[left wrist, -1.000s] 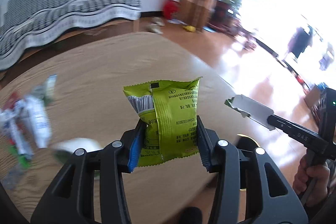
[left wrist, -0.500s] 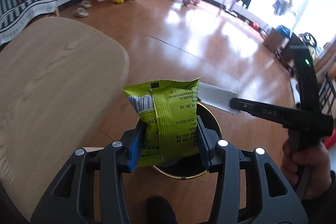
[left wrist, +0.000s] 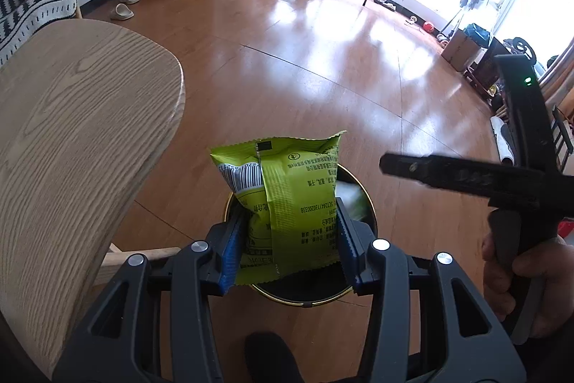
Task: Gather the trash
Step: 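Carry both bags to the black bin and open both tools to drop them, then return both tools from the bin to the table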
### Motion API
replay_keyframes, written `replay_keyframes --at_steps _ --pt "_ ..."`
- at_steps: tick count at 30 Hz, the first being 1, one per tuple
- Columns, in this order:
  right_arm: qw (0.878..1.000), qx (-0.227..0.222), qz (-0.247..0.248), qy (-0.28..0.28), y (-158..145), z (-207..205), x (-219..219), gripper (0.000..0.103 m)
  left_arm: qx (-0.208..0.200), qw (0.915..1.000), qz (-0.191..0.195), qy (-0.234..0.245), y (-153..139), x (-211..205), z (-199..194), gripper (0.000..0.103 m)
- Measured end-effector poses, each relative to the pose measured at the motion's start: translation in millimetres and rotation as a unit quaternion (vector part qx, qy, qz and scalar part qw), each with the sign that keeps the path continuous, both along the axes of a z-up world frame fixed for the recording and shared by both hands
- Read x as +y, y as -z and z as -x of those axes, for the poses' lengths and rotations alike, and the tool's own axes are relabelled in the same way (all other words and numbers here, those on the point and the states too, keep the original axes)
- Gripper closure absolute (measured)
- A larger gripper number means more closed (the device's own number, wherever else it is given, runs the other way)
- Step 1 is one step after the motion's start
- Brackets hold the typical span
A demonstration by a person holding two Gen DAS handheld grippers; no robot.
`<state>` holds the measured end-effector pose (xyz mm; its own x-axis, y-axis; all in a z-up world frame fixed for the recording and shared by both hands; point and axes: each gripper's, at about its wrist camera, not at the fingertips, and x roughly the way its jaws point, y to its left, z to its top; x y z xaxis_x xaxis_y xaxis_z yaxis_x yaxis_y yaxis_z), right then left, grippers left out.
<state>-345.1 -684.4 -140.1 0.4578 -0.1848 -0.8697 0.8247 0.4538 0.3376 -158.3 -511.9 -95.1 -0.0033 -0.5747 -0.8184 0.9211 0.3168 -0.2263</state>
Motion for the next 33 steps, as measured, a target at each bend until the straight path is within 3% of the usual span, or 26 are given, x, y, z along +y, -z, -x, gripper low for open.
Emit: replay_keyframes --at_steps 8,10,12,19,26,33 --pt "0.999 -0.014 0.007 0.035 -5 11 -4 0.017 0.005 1.0000 0.003 0.006 3 -5 6 0.055" --pt "0.999 -0.017 0.012 0.040 -8 13 -4 0.016 0.002 0.9999 0.009 0.004 2 -6 6 0.038" --pt "0.999 -0.020 0.013 0.041 -8 13 -2 0.015 -0.001 0.9998 0.019 0.001 -2 -4 6 0.029" --pt "0.999 -0.033 0.038 0.013 -27 -10 16 0.015 -0.004 0.9989 0.045 -0.015 -28 21 -8 0.020" --pt "0.991 -0.056 0.077 -0.091 -61 -89 79 0.013 -0.037 0.9906 0.073 -0.109 -74 102 -64 0.012" --pt "0.965 -0.085 0.096 -0.228 -94 -190 179 0.012 -0.088 0.9625 0.073 -0.246 -105 234 -137 0.012"
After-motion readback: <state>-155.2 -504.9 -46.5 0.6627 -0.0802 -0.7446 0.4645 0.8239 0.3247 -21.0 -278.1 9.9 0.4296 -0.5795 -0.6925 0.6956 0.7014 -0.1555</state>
